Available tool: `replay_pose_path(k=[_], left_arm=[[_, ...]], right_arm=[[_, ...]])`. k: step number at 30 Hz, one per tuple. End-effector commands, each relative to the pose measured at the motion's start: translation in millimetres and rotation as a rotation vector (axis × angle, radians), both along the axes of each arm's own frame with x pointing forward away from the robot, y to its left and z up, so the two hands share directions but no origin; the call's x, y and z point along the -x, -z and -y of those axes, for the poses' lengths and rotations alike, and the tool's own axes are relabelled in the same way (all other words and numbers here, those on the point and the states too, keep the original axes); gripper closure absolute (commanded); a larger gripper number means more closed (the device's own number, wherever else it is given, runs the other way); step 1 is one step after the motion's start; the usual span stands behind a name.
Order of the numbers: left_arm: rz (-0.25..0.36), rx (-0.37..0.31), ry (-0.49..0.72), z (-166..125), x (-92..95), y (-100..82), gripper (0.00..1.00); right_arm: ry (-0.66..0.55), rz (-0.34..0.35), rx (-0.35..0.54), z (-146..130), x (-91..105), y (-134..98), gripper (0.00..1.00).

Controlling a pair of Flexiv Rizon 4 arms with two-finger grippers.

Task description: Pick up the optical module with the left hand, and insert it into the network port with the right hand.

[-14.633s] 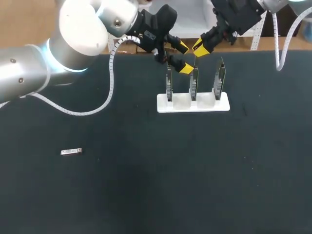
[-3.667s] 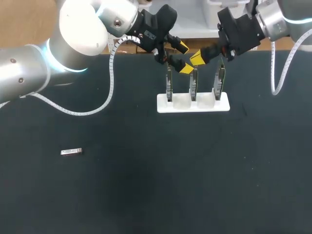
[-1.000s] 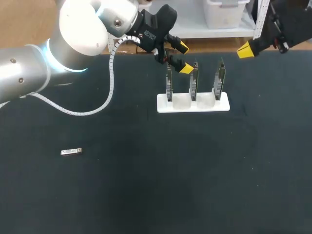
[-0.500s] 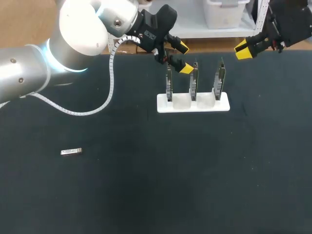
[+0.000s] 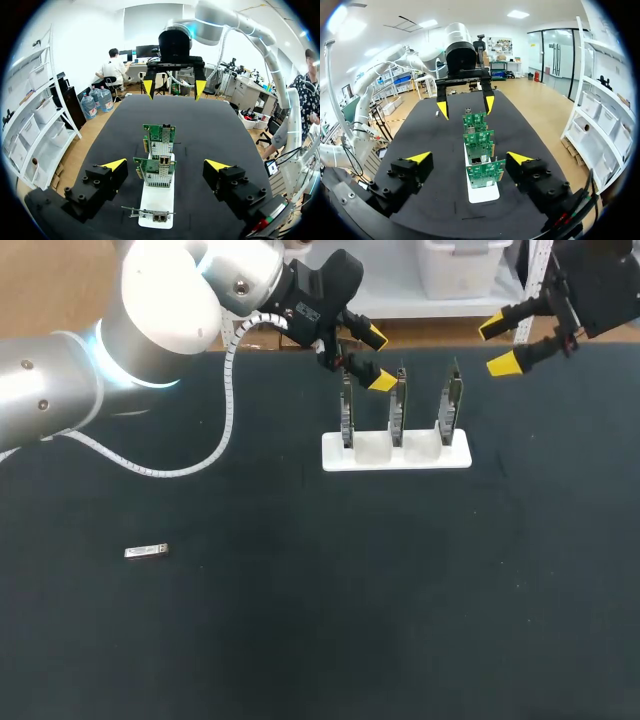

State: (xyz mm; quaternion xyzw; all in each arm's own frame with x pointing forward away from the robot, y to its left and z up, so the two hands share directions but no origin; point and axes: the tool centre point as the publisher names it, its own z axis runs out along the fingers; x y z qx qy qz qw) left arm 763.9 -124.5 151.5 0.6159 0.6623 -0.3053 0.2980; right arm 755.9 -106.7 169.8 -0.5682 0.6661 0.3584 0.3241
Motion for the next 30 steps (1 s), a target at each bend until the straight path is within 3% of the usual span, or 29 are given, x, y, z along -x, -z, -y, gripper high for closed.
replay_pose_path(k=[1, 4, 10, 16, 22, 30], left_arm=[[-0.003, -0.005, 0.002, 1, -1.6, -0.5, 0.0], [-0.003, -0.005, 0.002, 1, -1.6, -0.5, 0.0], [-0.005, 0.085, 0.027, 3, -2.4, -17.0, 0.0], [0.084, 0.094, 0.027, -12, -0.8, -50.1, 0.0], [0.179, -0.011, -0.018, -62, 8.2, -72.8, 0.0], [0.206, -0.154, -0.144, -160, 35.9, -82.0, 0.0]], right_arm=[[0.003, 0.003, 0.001, 0, 1.6, 0, 0.0], [0.003, 0.003, 0.001, 0, 1.6, 0, 0.0], [0.003, 0.003, 0.001, 0, 1.6, 0, 0.0], [0.003, 0.003, 0.001, 0, 1.6, 0, 0.0], [0.003, 0.003, 0.001, 0, 1.6, 0, 0.0], [0.003, 0.003, 0.001, 0, 1.6, 0, 0.0]])
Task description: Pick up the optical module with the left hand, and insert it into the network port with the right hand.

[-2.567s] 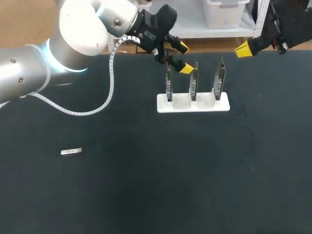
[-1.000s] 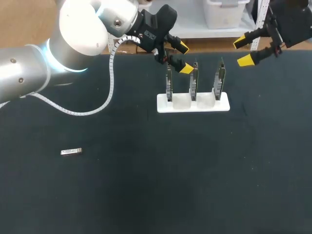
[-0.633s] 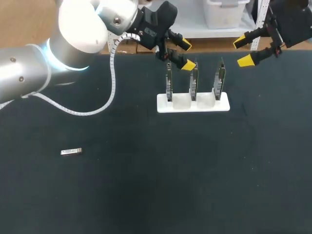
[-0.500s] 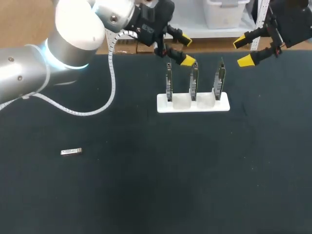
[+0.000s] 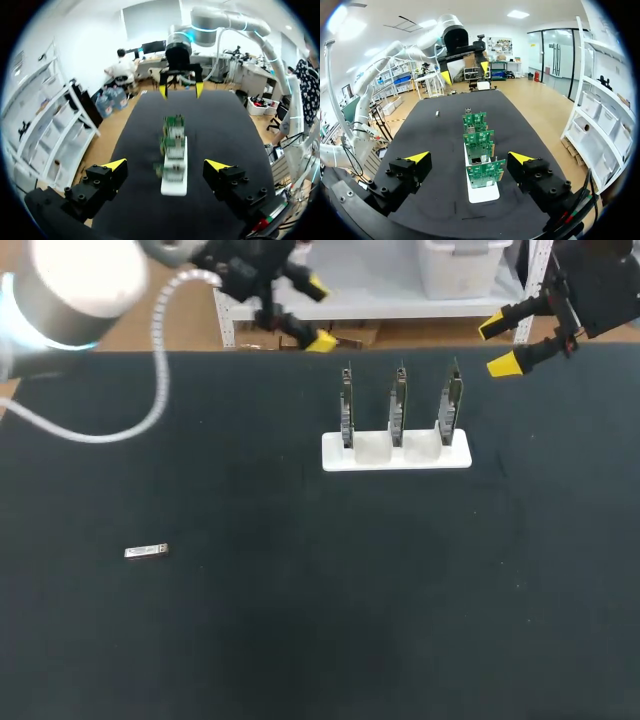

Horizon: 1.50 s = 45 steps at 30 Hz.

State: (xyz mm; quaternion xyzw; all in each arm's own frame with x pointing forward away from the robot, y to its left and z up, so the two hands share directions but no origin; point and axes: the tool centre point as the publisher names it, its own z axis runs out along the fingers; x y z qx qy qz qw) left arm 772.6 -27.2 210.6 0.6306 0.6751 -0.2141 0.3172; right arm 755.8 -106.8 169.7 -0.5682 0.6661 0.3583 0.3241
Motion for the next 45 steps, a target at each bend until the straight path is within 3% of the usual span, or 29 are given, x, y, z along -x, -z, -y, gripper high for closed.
replay_pose_path(k=[1, 5, 8, 10, 24, 25, 26, 27, 29, 34, 36, 41, 45], left_arm=[[0.068, -0.051, -0.086, -69, 47.9, -22.5, 0.0], [0.046, -0.113, -0.1, -103, 67.4, -15.5, 0.0], [0.026, -0.093, -0.031, -117, 76.5, -9.1, 0.0], [0.022, -0.068, 0.026, -115, 78.5, -6.3, 0.0], [0.022, -0.068, 0.026, -115, 78.5, -6.3, 0.0], [0.08, -0.134, 0.051, -102, 80.1, -3.7, 0.0], [0.054, -0.167, 0.048, -95, 80.6, 0.9, 0.0], [0.029, -0.147, 0.067, -94, 82.4, 4.3, 0.0], [0.041, -0.195, 0.049, -99, 89.0, 14.5, 0.0], [-0.002, -0.305, 0.002, -135, 108.9, 43.7, 0.0], [-0.037, -0.318, -0.024, -151, 118.0, 52.0, 0.0], [-0.108, -0.341, -0.09, -186, 143.1, 63.5, 0.0], [-0.097, -0.393, -0.114, -207, 159.4, 66.8, 0.0]], right_arm=[[0.003, 0.003, 0.001, 0, 1.5, 0, 0.0], [0.003, 0.003, 0.001, 0, 1.5, 0, 0.0], [0.003, 0.003, 0.001, 0, 1.5, 0, 0.0], [0.003, 0.003, 0.001, 0, 1.5, 0, 0.0], [0.003, 0.003, 0.001, 0, 1.5, 0, 0.0], [0.003, 0.003, 0.001, 0, 1.5, 0, 0.0], [0.003, 0.003, 0.001, 0, 1.5, 0, 0.0], [0.003, 0.003, 0.001, 0, 1.5, 0, 0.0], [0.003, 0.003, 0.001, 0, 1.5, 0, 0.0], [0.003, 0.003, 0.001, 0, 1.5, 0, 0.0], [0.003, 0.003, 0.001, 0, 1.5, 0, 0.0], [0.003, 0.003, 0.001, 0, 1.5, 0, 0.0], [0.003, 0.003, 0.001, 0, 1.5, 0, 0.0]])
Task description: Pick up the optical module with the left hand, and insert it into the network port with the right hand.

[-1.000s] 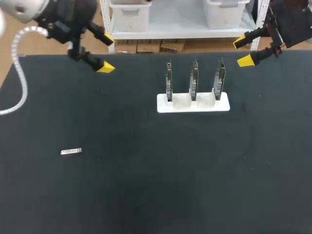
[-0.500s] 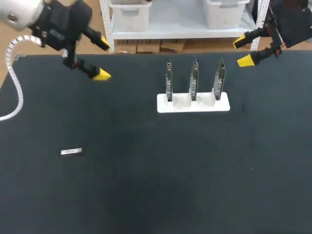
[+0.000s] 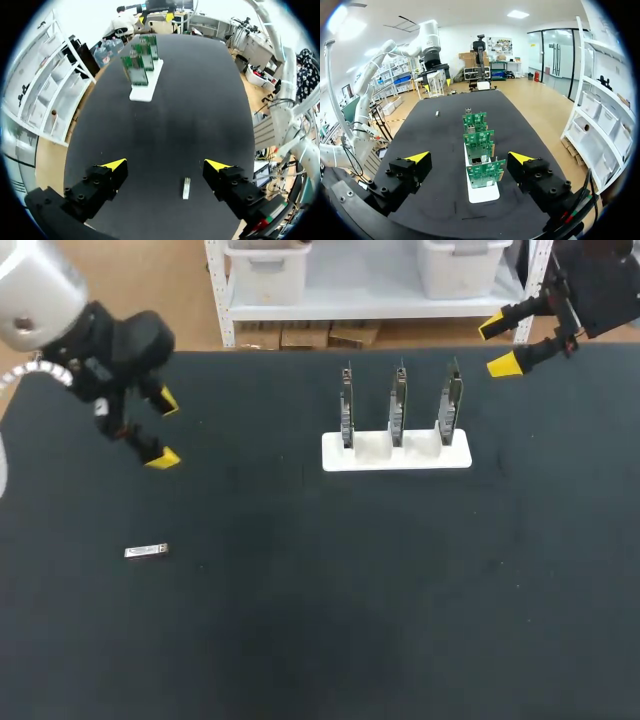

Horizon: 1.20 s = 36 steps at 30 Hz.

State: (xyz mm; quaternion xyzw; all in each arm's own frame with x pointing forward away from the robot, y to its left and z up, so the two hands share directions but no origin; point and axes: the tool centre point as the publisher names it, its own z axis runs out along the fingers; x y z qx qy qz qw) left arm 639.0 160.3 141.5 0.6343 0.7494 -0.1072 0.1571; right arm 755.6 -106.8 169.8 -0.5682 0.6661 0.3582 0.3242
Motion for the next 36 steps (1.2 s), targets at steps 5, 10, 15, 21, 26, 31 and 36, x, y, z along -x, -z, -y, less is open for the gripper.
replay_pose_path(k=[5, 10, 15, 21, 26, 31, 36], left_arm=[[0.027, 0.005, -0.052, -31, 25.6, 2.0, 0.0], [0.027, 0.005, -0.052, -31, 25.6, 2.0, 0.0], [0.027, 0.005, -0.052, -31, 25.6, 2.0, 0.0], [0.012, -0.048, -0.007, -25, 37.2, 12.1, 0.0], [-0.072, -0.068, -0.066, -49, 49.5, 32.8, 0.0], [-0.088, -0.068, -0.124, -65, 64.8, 39.7, 0.0], [0.005, -0.121, -0.084, -61, 78.9, 46.0, 0.0]], right_arm=[[0.003, 0.003, 0.001, 0, 1.3, 0, 0.0], [0.003, 0.003, 0.001, 0, 1.3, 0, 0.0], [0.003, 0.003, 0.001, 0, 1.3, 0, 0.0], [0.003, 0.003, 0.001, 0, 1.3, 0, 0.0], [0.003, 0.003, 0.001, 0, 1.3, 0, 0.0], [0.003, 0.003, 0.001, 0, 1.3, 0, 0.0], [0.003, 0.003, 0.001, 0, 1.3, 0, 0.0]])
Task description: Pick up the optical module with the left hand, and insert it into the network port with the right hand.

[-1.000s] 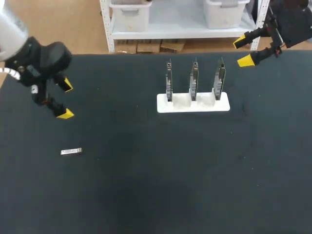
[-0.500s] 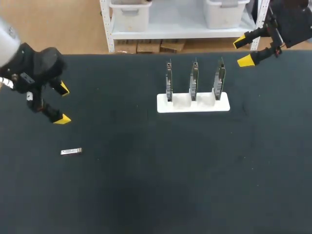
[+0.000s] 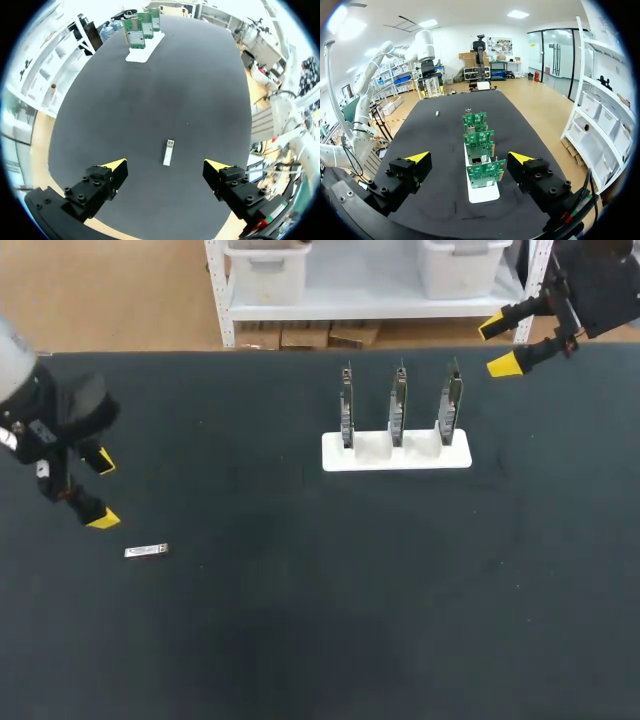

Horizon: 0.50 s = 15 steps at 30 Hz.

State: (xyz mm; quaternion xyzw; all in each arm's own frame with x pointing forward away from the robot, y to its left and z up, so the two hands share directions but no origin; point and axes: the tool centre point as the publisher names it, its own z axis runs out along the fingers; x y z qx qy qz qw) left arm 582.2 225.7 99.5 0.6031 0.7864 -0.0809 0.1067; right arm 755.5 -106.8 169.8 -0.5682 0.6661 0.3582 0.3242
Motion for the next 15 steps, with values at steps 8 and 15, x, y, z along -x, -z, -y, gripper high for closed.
replay_pose_path(k=[8, 15], left_arm=[[0.056, -0.063, 0.084, 13, 35.5, 26.5, 0.0], [0.048, -0.118, 0.021, 10, 24.6, 46.0, 0.0]], right_arm=[[0.003, 0.003, 0.001, 0, 1.2, 0, 0.0], [0.003, 0.003, 0.001, 0, 1.2, 0, 0.0]])
